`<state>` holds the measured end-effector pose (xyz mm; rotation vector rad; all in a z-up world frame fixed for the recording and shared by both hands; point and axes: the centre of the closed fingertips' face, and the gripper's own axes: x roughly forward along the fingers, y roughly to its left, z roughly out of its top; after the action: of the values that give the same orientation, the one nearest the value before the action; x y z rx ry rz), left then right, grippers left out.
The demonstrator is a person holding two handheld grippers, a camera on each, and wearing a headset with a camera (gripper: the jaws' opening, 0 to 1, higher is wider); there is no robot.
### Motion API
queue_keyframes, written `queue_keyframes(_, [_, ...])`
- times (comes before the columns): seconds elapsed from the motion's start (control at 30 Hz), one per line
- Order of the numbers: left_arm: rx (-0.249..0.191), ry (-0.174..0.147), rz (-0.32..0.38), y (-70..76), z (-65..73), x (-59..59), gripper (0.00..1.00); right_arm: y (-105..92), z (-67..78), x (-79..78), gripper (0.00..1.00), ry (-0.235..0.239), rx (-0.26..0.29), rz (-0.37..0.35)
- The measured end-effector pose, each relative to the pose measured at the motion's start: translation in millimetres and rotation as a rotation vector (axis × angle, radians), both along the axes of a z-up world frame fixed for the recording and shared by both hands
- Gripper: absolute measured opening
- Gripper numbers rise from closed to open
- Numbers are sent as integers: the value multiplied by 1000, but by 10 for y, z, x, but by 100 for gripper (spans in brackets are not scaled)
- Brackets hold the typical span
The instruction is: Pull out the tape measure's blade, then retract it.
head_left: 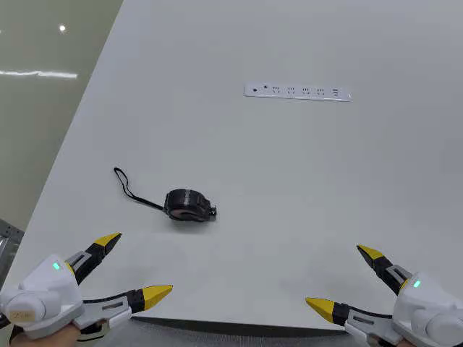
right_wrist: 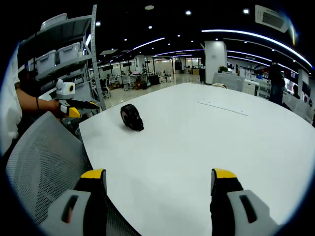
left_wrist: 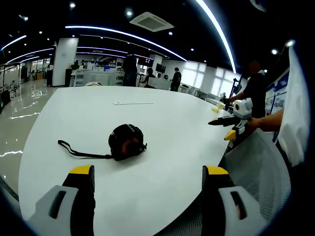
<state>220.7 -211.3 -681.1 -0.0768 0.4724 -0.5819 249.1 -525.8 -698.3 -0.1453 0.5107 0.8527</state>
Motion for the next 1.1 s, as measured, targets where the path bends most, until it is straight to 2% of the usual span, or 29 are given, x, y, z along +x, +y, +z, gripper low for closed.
queue_keyframes(0.57, [-10,3,6,16,-16,-13,88,8,6,-5,88,1,3,3])
queue_keyframes(1.1, [-14,7,-13,-98,48,-37,88,10,-1,-8,87,2,12,2])
